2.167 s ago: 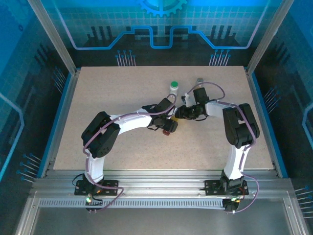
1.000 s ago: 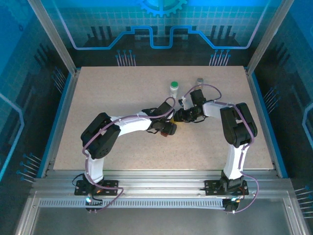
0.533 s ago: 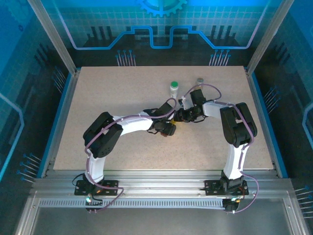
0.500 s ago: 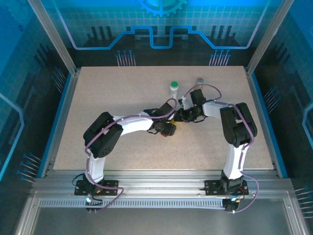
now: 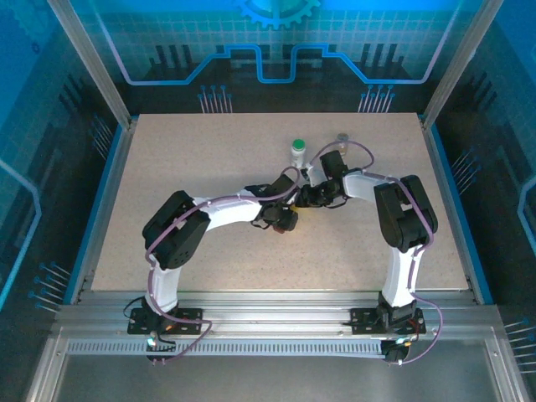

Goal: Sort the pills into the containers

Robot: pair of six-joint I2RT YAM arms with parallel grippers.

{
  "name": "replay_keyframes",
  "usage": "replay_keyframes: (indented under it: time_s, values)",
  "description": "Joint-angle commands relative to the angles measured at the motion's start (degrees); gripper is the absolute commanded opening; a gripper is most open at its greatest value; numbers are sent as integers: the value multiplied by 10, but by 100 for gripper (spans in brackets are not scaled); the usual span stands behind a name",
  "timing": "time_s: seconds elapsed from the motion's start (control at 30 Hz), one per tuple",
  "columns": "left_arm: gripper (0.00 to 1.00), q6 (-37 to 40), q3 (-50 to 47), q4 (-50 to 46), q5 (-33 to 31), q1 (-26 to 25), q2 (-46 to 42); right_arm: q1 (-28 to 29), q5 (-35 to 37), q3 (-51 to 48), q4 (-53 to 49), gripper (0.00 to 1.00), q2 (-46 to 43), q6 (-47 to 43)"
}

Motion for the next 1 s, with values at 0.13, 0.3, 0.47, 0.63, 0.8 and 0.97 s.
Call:
replay_keyframes:
  time_s: [0.13, 0.3, 0.47, 0.63, 0.8, 0.97]
  values:
    - [47, -94, -50, 60, 57, 61, -28, 14, 98, -8, -68, 26, 27, -21]
    - [46, -100, -70, 70, 68, 80, -44, 18, 118, -4, -77, 25, 28, -25]
    - [44, -104, -81, 71, 74, 91, -57, 23, 149, 3, -91, 23, 30, -31]
    - [43, -114, -95, 75, 70, 107, -76, 38, 185, 13, -109, 23, 35, -38]
    - [52, -126, -116, 82, 53, 129, -99, 38, 185, 13, -109, 23, 35, -39]
    - [53, -120, -104, 79, 56, 132, -90, 38, 182, 13, -109, 23, 35, -40]
